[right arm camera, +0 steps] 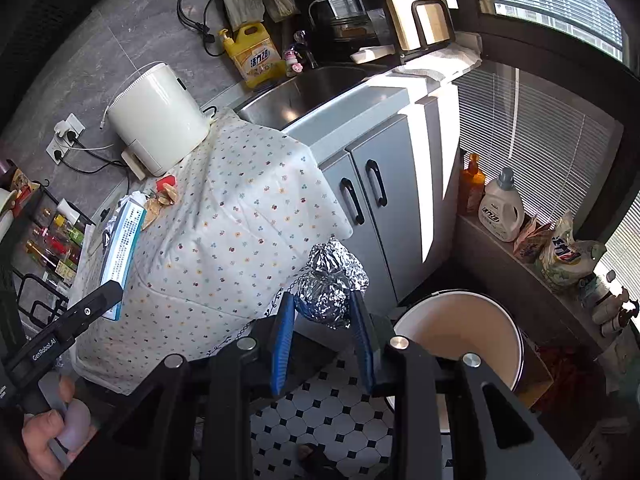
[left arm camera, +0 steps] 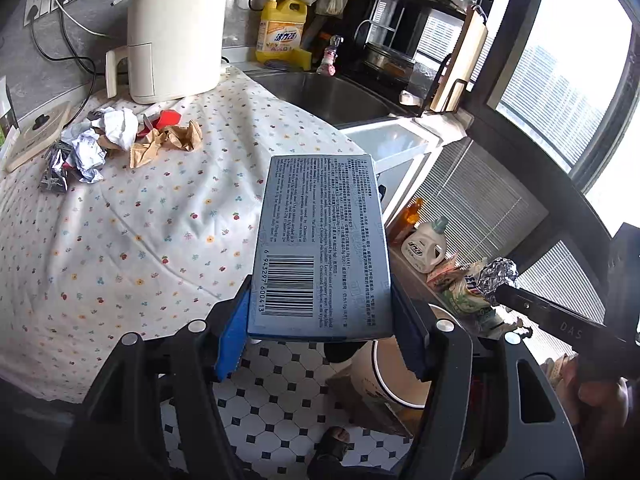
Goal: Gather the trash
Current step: 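Carry the held box with the left tool over the white bucket, then open the left tool to drop the box into the bucket, then move both tools back toward the counter trash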
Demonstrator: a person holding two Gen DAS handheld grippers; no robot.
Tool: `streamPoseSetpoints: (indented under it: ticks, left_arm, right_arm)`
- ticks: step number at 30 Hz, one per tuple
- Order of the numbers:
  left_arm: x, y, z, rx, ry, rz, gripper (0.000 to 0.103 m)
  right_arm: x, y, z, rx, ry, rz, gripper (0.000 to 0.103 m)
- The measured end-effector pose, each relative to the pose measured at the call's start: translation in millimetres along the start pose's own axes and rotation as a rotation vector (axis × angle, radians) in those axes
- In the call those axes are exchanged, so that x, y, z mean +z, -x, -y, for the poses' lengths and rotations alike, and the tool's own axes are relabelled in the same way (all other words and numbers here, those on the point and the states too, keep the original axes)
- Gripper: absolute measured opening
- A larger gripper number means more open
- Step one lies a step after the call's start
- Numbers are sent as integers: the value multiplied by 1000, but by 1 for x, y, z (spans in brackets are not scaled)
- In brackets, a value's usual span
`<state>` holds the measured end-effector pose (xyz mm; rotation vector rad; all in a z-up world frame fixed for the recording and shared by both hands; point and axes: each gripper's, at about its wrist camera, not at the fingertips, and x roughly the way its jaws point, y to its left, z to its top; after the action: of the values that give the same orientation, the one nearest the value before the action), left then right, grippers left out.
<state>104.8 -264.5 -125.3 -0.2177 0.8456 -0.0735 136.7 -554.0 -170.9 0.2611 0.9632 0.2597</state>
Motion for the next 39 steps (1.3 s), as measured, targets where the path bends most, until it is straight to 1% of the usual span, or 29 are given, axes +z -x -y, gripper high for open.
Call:
streamPoseSetpoints:
  ticks: [3, 5, 6, 7, 8, 14, 20, 28, 30, 31, 32, 33, 34, 37, 39]
  left_arm:
    - [-8, -20, 28, -22, -19, -38, 64]
    - [-14, -32, 45, -37, -29, -64, 64]
    - [-17, -37, 53, -43, -34, -76, 64]
    - [-20, -43, 61, -49, -38, -88, 64]
    - [-23, -48, 69, -57, -41, -100, 64]
    - [-43, -88, 120, -103, -89, -165, 64]
    - [-74, -140, 161, -151, -106, -278, 64]
    - [-126, -203, 197, -173, -165, -432, 64]
    - [-134, -218, 204, -207, -161, -472, 64]
    - [-137, -225, 207, -228, -160, -489, 66]
    - [-139, -231, 210, -230, -166, -501, 75]
    - [-141, -235, 214, -221, -175, -504, 78]
    - [-141, -238, 216, -209, -182, -503, 80]
    - [-135, -242, 215, -190, -179, -507, 80]
    - [-129, -238, 212, -175, -181, -492, 82]
  right_arm:
    - [-8, -3, 32, -17, -32, -45, 29]
    - [-14, -5, 51, -18, -45, -73, 33]
    - [-16, -5, 59, -19, -50, -81, 41]
    - [-17, -2, 67, -30, -56, -70, 60]
    - [-18, 2, 75, -46, -63, -54, 68]
    - [-24, 21, 126, -101, -114, -44, 67]
    - [-38, 35, 168, -145, -142, -65, 67]
    - [-55, 44, 208, -199, -214, -92, 67]
    - [-58, 45, 215, -210, -224, -96, 67]
    - [-60, 46, 219, -217, -230, -99, 67]
    - [-62, 46, 222, -224, -238, -100, 67]
    - [-63, 47, 225, -229, -249, -102, 67]
    - [-64, 46, 230, -234, -262, -104, 67]
    - [-65, 43, 236, -237, -286, -108, 67]
    - [-63, 39, 236, -230, -287, -110, 67]
